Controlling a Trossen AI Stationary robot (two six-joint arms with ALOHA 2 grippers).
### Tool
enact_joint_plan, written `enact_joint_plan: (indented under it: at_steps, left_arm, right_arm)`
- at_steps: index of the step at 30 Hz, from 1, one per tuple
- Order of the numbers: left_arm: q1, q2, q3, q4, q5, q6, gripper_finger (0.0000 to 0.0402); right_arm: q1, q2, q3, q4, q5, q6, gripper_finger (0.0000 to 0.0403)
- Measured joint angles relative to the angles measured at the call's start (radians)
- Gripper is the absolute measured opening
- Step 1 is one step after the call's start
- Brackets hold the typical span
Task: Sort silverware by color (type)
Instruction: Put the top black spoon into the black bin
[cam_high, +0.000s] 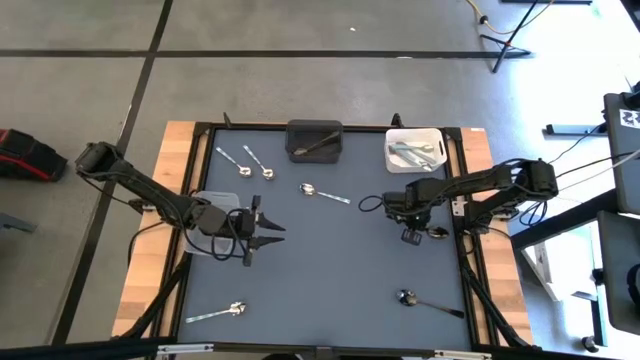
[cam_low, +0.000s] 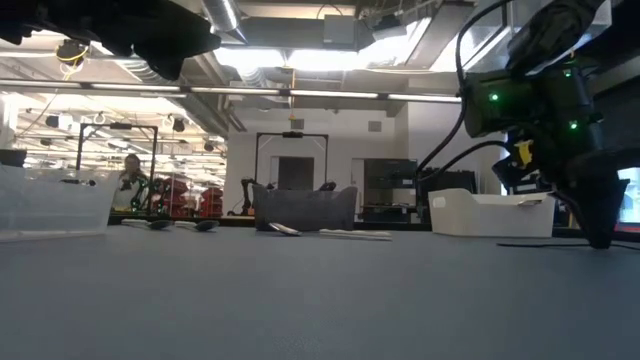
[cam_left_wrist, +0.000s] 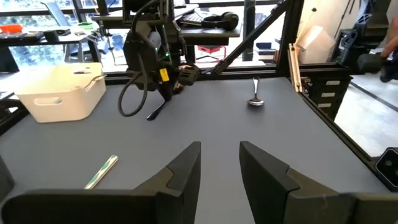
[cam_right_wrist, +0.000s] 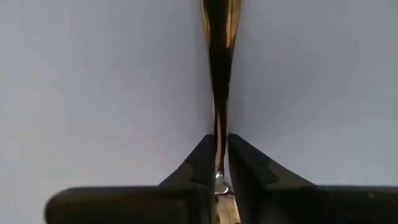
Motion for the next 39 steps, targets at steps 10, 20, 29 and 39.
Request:
enact_joint_plan:
  at_steps: [10, 20, 29, 39]
  left_arm:
    - [0.000, 0.000, 0.000, 0.003, 0.000, -0.002, 0.0105]
    - [0.000, 0.000, 0.000, 0.006, -0.013, -0.002, 0.0105]
    - [0.000, 0.000, 0.000, 0.007, -0.054, -0.006, 0.0105]
    - [0.000, 0.000, 0.000, 0.007, -0.096, -0.006, 0.0105]
  right_arm:
    - [-0.001, 0.023, 0.001, 0.017, -0.027, -0.072, 0.0006]
    - [0.001, 0.009, 0.174, 0.030, 0.044, -0.180, 0.0005]
    - [-0.012, 0.007, 0.397, 0.300, 0.255, -0.438, 0.0003]
    - [-0.184, 0.035, 0.423, 0.841, 0.195, -0.604, 0.0002]
